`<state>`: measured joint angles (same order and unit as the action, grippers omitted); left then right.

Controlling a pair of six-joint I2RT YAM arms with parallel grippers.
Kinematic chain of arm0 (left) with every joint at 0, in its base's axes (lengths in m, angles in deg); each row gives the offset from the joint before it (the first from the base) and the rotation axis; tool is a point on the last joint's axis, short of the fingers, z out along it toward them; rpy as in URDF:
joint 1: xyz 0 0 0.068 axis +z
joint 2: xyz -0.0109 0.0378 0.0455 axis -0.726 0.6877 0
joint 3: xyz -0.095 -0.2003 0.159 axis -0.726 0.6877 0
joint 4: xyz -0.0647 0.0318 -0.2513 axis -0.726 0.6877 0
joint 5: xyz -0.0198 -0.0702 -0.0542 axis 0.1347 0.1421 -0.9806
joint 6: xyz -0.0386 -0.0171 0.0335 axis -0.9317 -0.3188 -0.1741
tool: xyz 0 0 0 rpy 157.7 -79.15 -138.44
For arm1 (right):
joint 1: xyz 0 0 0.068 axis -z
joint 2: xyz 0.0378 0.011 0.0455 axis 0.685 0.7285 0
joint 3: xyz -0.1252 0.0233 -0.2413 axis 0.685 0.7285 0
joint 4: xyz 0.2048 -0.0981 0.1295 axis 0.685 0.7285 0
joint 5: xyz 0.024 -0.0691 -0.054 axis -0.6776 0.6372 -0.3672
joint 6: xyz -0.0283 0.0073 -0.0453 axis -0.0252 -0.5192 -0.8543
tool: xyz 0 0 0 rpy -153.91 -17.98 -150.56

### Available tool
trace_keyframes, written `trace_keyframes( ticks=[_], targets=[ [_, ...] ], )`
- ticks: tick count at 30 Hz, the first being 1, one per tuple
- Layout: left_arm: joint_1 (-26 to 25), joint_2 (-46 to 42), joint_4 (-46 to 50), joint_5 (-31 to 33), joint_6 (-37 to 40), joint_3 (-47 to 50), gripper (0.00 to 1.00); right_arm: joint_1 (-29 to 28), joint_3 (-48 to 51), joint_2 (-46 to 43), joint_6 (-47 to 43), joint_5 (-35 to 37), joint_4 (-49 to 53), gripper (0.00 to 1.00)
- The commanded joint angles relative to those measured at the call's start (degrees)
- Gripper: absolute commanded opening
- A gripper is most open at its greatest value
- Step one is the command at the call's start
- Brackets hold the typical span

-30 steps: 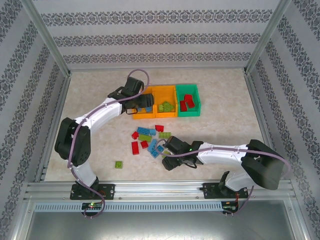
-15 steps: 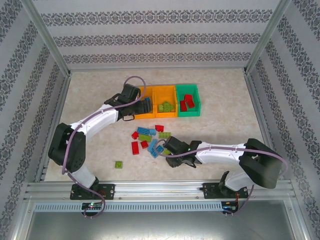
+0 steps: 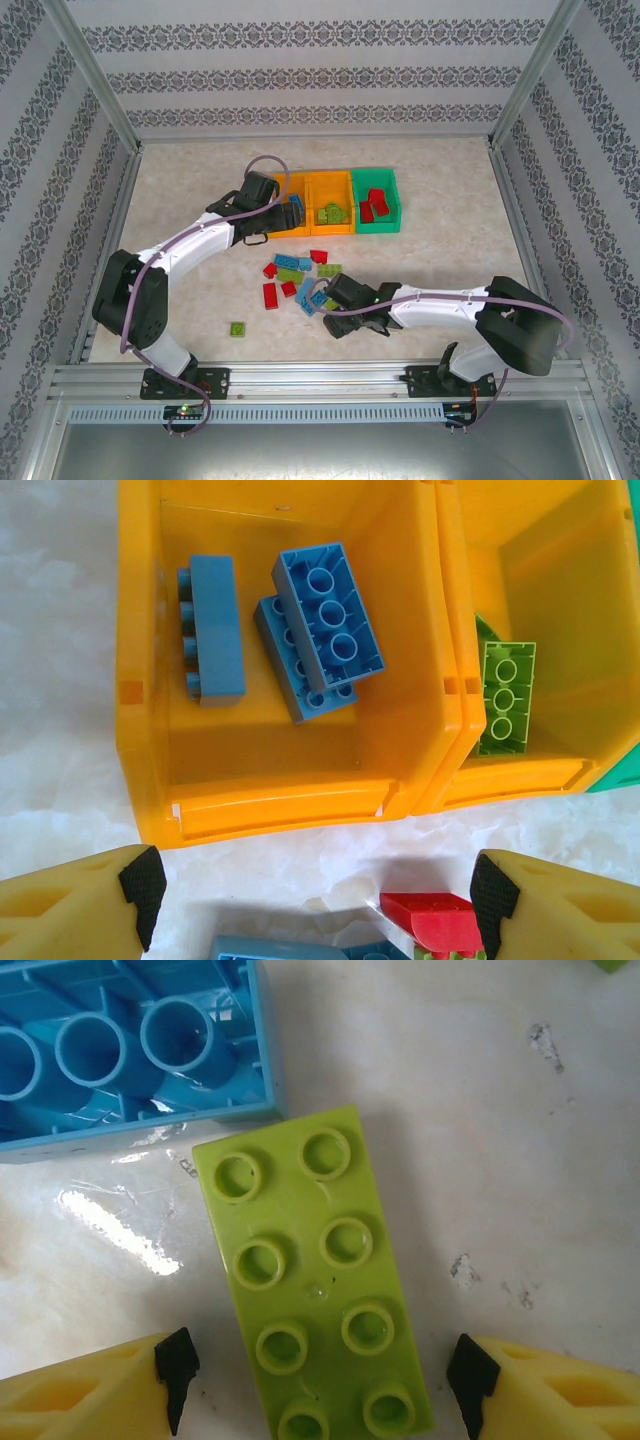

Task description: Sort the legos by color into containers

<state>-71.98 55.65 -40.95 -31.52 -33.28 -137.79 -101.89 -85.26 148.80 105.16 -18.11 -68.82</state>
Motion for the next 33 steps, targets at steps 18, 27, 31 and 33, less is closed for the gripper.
trace_keyframes(
  ticks=[18, 27, 31, 33],
  targets=[
    [-0.4, -5.6, -1.0, 1.6, -0.9, 4.1, 0.82, 2.4, -2.8, 5.0, -5.4, 2.9, -1.1, 0.31],
    [-0.4, -10.3, 1.0, 4.6, -1.0, 9.0, 0.83, 10.9, -0.4, -7.7, -6.4, -0.7, -1.3, 0.27],
    [-0.5, -12.7, 2.0, 5.3, -1.2, 12.6, 0.83, 18.0, -5.4, -7.8, -7.1, -4.1, -2.8, 0.27],
    [-0.6, -13.8, 2.5, 5.6, -1.3, 14.6, 0.83, 22.3, -9.7, -5.1, -6.3, -7.3, -3.9, 0.26]
  ],
)
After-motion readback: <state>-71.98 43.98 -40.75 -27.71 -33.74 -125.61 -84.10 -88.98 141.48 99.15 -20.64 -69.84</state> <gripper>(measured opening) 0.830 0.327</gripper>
